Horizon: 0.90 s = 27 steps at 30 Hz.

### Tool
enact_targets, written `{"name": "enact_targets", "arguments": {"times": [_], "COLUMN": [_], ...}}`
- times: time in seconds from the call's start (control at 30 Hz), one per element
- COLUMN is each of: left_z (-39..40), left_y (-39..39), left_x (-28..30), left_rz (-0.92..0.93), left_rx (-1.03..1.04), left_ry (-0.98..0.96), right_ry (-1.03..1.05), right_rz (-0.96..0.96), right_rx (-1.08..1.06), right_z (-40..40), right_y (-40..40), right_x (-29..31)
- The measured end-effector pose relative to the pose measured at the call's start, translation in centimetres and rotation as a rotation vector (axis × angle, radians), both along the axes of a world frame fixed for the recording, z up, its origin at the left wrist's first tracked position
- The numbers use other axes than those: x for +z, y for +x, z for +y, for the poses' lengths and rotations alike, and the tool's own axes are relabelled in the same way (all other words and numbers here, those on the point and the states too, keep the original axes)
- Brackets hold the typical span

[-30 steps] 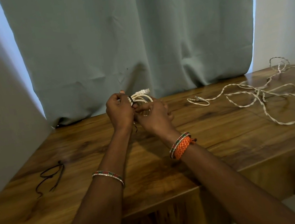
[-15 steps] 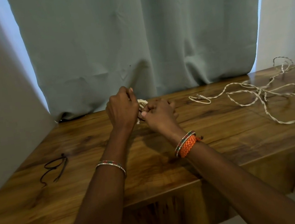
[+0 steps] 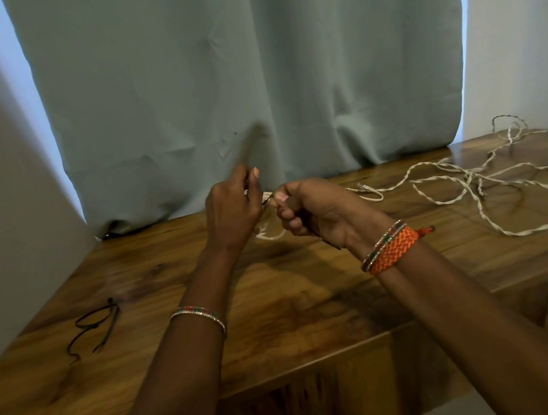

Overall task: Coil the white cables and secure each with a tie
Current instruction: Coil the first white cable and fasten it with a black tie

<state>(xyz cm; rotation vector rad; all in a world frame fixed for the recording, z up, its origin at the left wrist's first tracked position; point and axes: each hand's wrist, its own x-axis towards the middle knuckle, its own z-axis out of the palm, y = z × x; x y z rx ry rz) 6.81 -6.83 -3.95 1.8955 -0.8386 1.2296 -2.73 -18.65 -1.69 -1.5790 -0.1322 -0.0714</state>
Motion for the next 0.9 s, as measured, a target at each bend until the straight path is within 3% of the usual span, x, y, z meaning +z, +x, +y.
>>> {"name": "enact_targets", "arguments": {"times": [0.17, 0.4, 0.53, 0.7, 0.9], "left_z": [-1.0, -1.6, -1.9, -1.5, -1.8], "left_y": [-1.0, -2.2, -2.8, -2.8, -2.6], "left_x": [-0.3, 0.5, 1.0, 1.6, 1.1], "left_rz": [-0.009, -0.008, -0.015, 0.006, -0.015], "left_rx": [-0.096, -0.245, -0.280, -0.312, -0.187], "left_ry": [-0.015, -0.139, -0.111, -0.065, -0.080], "right_ry": [0.088, -0.287, -0.559, -0.458, -0.569], "right_rz": [0.056, -0.057, -0.378, -0.328, -0.374], "right_rx": [0.088, -0.134, -0.237, -0.126, -0.295], "right_z": [-1.6, -3.0, -3.4, -3.1, -2.7], "right_y": [0.7, 3.0, 2.9, 3.6, 4.5], "right_x": [2.3, 5.3, 5.8, 5.5, 4.5]}}
